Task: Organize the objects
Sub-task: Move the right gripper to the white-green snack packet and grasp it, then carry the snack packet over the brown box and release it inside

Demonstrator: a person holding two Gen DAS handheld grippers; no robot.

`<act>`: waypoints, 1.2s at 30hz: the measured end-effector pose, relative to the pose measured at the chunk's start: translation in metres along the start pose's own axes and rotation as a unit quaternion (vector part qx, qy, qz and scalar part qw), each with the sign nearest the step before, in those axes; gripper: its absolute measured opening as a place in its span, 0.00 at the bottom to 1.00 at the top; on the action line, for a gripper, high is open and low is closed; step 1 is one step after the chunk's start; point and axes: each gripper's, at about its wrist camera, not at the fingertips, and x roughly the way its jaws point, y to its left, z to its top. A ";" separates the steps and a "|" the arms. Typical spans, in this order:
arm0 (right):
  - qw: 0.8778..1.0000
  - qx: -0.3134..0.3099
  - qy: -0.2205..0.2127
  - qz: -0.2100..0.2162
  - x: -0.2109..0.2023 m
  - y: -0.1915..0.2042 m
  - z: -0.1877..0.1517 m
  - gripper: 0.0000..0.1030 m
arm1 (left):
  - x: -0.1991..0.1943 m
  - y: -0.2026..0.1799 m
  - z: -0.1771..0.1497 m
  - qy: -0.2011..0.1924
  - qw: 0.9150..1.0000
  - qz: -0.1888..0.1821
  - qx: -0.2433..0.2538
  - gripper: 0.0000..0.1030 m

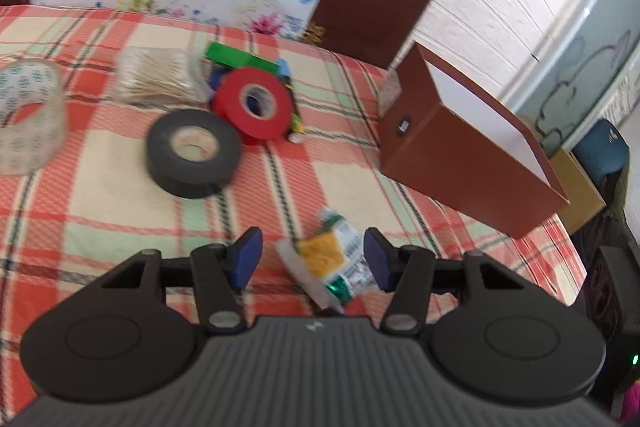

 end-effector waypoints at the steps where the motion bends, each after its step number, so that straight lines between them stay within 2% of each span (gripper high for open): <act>1: 1.000 -0.012 -0.003 -0.004 -0.002 0.001 -0.002 0.71 | 0.004 -0.004 -0.002 0.007 1.000 0.001 0.005 0.56; 4: 1.000 -0.017 0.001 -0.012 0.002 -0.002 -0.003 0.71 | 0.012 -0.010 -0.006 0.024 0.999 0.023 0.013 0.56; 7: 1.000 -0.010 -0.004 -0.006 0.007 -0.007 0.002 0.71 | 0.015 -0.007 -0.008 0.037 0.999 0.024 -0.001 0.55; 8: 1.000 -0.012 -0.002 -0.002 0.011 -0.009 0.003 0.71 | 0.017 -0.008 -0.009 0.044 0.999 0.026 -0.005 0.50; 9: 1.000 -0.012 0.001 0.001 0.016 -0.009 0.003 0.67 | 0.022 -0.008 -0.010 0.053 0.998 0.024 -0.006 0.38; 11: 1.000 -0.016 0.004 0.012 0.024 -0.009 0.003 0.53 | 0.028 -0.011 -0.012 0.054 0.998 0.027 0.001 0.36; 14: 1.000 -0.016 -0.016 -0.001 0.017 -0.011 0.005 0.47 | 0.024 -0.028 0.001 0.047 0.998 0.017 0.036 0.33; 17: 0.996 -0.015 -0.073 -0.041 -0.006 -0.021 0.014 0.47 | 0.018 -0.059 0.026 0.011 0.997 -0.012 0.073 0.33; 21: 0.982 -0.010 -0.150 -0.116 -0.038 -0.050 0.037 0.47 | 0.030 -0.113 0.064 -0.025 0.991 -0.047 0.121 0.34; 23: 0.974 0.002 -0.171 -0.145 -0.050 -0.073 0.045 0.47 | 0.045 -0.139 0.077 -0.032 0.988 -0.064 0.139 0.34; 29: 0.960 0.070 -0.174 -0.208 -0.063 -0.148 0.046 0.48 | 0.102 -0.195 0.089 -0.013 0.981 -0.099 0.168 0.35; 33: 0.953 0.102 -0.159 -0.238 -0.063 -0.180 0.038 0.59 | 0.122 -0.213 0.083 0.008 0.979 -0.087 0.185 0.36; 36: 0.951 0.113 -0.162 -0.237 -0.068 -0.187 0.031 0.59 | 0.112 -0.215 0.076 -0.005 0.976 -0.075 0.205 0.37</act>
